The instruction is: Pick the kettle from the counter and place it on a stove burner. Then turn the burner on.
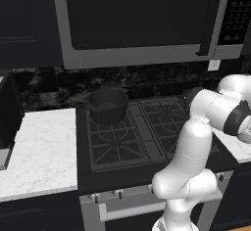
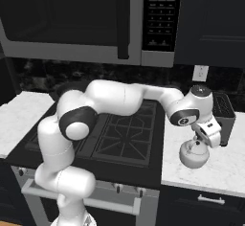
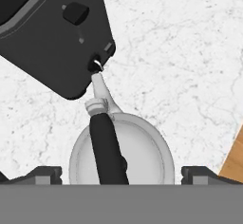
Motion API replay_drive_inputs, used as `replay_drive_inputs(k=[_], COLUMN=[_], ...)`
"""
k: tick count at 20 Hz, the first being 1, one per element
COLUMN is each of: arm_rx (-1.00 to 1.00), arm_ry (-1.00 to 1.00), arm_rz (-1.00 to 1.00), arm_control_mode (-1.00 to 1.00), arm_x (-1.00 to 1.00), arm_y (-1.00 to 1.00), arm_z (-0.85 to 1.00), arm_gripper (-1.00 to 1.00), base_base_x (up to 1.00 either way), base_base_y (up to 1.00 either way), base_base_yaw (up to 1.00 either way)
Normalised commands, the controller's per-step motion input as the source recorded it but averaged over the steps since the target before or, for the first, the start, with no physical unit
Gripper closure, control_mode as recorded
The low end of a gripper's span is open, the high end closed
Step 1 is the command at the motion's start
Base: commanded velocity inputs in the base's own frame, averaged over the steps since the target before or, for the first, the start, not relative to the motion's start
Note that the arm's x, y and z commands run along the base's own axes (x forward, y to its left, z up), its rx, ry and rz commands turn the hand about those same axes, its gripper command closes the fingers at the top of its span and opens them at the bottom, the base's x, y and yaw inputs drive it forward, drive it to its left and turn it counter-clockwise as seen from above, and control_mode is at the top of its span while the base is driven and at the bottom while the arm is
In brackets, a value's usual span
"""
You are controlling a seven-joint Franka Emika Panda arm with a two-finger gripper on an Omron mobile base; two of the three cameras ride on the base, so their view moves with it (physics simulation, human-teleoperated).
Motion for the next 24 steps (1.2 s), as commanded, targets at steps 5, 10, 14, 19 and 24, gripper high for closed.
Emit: replay_drive_inputs(k=[5,10,14,19,24], arm_rx=[0.00,0.00,0.00,0.00,0.00], arm_ry=[0.00,0.00,0.00,0.00,0.00], arm_rz=[0.00,0.00,0.00,0.00,0.00], arm_control_mode=[-1.00,-1.00,-1.00,-1.00,-1.00], arm_x=[0.18,0.03,0.00,0.00,0.00], arm_y=[0.00,0.00,0.00,0.00,0.00], arm_z=[0.00,0.00,0.00,-0.08,-0.06], arm_gripper=[-1.00,-1.00,-1.00,-1.00,1.00], base_base_x=[0.00,0.00,0.00,0.00,0.00], base_base_y=[0.00,0.00,0.00,0.00,0.00], base_base_yaw=[0.00,0.00,0.00,0.00,0.00])
